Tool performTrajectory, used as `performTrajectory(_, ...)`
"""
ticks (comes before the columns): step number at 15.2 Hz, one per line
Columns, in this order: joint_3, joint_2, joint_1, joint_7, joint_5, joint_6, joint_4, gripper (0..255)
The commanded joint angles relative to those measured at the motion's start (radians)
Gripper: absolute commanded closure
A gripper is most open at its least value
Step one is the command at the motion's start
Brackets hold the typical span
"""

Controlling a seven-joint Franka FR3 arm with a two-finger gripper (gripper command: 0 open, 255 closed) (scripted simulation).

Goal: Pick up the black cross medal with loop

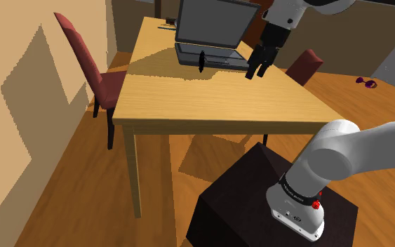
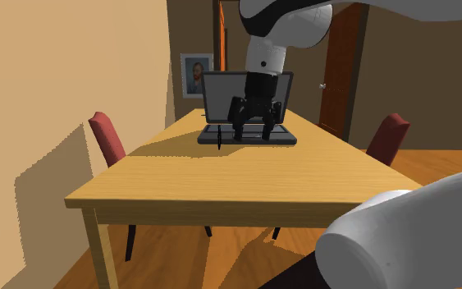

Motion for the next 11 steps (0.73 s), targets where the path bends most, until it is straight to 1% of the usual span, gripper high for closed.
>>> performTrajectory(1, 0.0, 0.0, 0.0, 0.0, 0.0, 0.0, 0.0, 0)
performTrajectory(6, 0.04, 0.231, -0.029, 0.12, 0.0, 0.049, 0.157, 0)
performTrajectory(11, 0.065, 0.455, -0.06, 0.24, -0.017, 0.058, 0.345, 0)
